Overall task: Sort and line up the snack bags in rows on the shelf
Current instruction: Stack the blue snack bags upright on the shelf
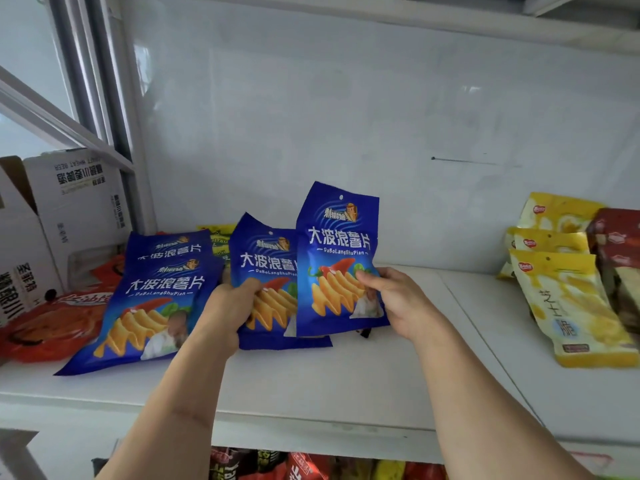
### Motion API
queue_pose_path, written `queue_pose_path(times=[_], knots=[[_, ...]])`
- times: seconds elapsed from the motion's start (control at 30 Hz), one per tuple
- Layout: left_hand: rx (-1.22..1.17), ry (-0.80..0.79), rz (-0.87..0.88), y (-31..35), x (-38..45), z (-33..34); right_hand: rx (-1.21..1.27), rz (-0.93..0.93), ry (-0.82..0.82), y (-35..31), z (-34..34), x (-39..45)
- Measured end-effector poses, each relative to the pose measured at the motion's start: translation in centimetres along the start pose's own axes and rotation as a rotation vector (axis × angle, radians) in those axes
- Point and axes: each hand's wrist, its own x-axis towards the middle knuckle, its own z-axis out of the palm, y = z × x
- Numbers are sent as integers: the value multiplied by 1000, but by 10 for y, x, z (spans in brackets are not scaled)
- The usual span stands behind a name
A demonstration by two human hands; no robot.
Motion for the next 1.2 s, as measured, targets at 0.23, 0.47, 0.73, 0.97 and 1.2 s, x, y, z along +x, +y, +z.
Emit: queue_pose_path(times=[0.23, 0.47, 0.73, 0.97, 1.2], knots=[[-104, 22, 85, 16, -8, 27, 55, -93, 116, -32, -47, -5], [-229, -51, 151, 33, -21, 76, 35, -114, 299, -27, -122, 7], [-174, -75, 204, 37, -26, 161, -44, -128, 432, -16, -202, 34], [-140, -104, 229, 32, -23, 216, -172, -153, 412, 0, -235, 78], [-50, -159, 206, 10, -16, 250, -191, -139, 417, 12, -242, 106]])
